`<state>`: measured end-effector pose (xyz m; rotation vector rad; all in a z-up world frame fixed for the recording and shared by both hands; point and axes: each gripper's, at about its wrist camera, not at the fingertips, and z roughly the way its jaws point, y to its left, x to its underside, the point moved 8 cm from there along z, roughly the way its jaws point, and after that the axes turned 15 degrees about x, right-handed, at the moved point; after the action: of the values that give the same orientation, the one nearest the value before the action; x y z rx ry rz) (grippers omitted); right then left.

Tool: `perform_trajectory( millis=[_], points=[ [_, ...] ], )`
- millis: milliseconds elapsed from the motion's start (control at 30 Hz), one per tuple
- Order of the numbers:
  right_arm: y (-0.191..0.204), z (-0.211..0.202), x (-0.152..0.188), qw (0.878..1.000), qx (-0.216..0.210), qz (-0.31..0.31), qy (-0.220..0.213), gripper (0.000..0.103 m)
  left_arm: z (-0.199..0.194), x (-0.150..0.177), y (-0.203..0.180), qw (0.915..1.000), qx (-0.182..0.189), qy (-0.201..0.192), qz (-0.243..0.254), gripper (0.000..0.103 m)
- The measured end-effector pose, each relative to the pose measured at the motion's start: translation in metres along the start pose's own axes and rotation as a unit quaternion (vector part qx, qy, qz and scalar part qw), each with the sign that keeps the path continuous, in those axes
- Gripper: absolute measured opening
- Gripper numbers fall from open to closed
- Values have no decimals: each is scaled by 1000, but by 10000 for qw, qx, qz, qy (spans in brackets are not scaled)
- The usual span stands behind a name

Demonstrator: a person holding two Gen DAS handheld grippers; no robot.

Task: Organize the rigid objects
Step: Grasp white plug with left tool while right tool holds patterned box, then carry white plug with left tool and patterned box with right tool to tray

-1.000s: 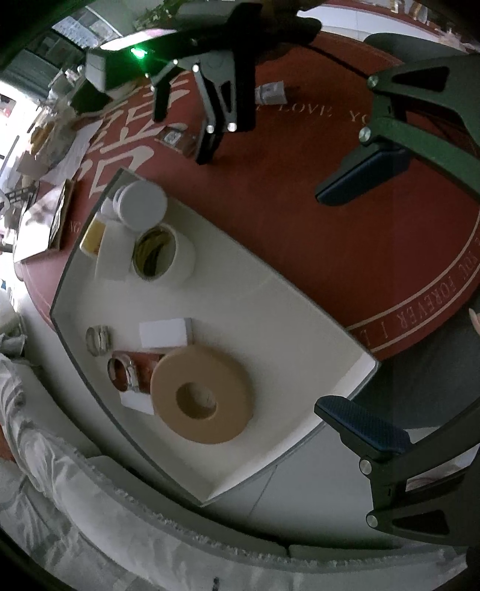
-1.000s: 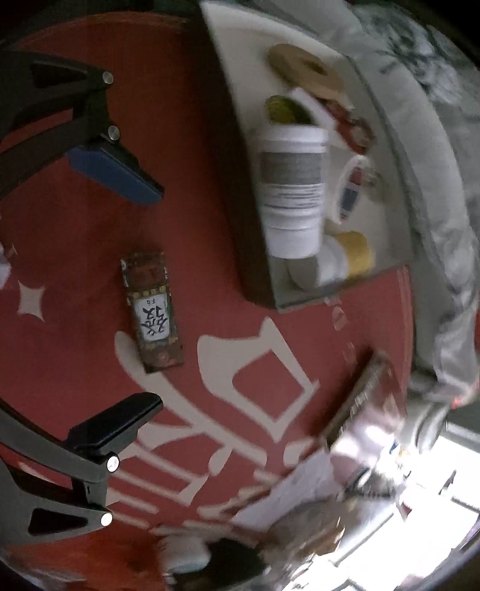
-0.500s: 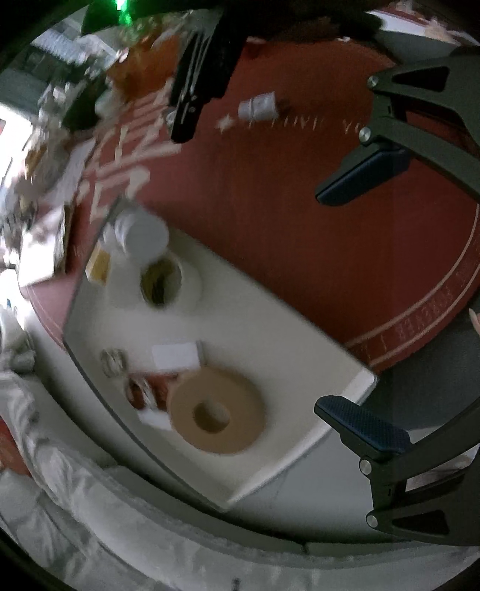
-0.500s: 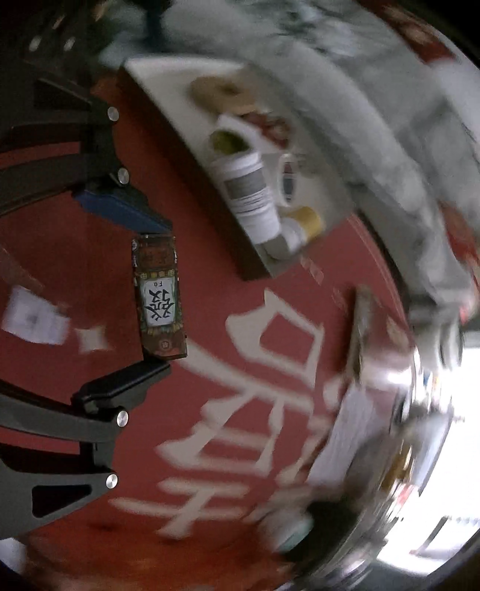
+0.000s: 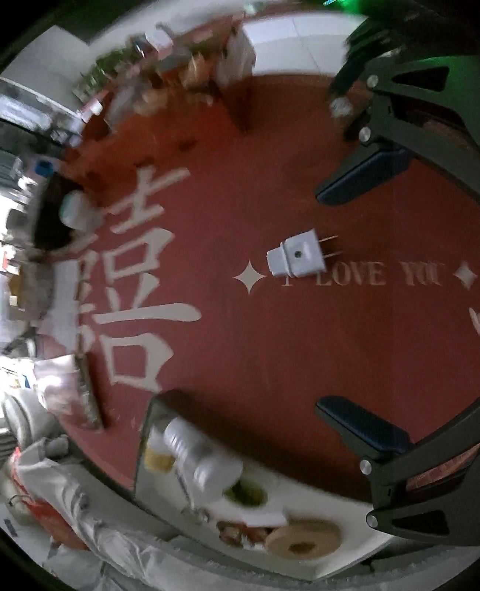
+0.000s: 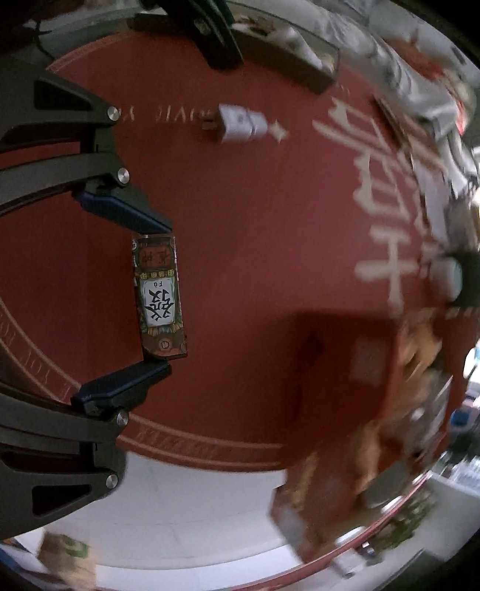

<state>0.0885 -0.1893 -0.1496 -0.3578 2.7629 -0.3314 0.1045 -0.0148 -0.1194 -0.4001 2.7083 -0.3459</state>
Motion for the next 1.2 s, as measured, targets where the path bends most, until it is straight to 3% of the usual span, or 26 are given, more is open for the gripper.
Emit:
perform_trajectory(
  millis=[200, 367, 567, 667, 733, 967, 1200],
  points=[
    [-17, 2, 5, 10000, 4, 90, -20, 70, 51, 1, 4, 9985, -489, 207, -99, 103],
    [-19, -2, 10, 9999, -70, 146, -19, 70, 57, -7, 5, 9995, -301, 46, -99, 103],
    [-7, -4, 13, 9997, -181, 152, 9, 70, 58, -5, 5, 9993, -182, 314, -44, 101],
    [-4, -12, 14, 9996, -218, 141, -64, 70, 48, -3, 0, 9996, -138, 234, 106, 77],
    [0, -16, 13, 9996, -236, 122, -111, 70, 41, 2, -6, 9992, -86, 237, 302, 34],
    [14, -28, 20, 9993, -318, 26, -200, 70, 24, 33, 8, 9991, -39, 418, 48, 35],
    [41, -32, 37, 9988, -380, -230, -186, 70, 3, 67, 39, 9989, -302, 341, -86, 35]
  ],
)
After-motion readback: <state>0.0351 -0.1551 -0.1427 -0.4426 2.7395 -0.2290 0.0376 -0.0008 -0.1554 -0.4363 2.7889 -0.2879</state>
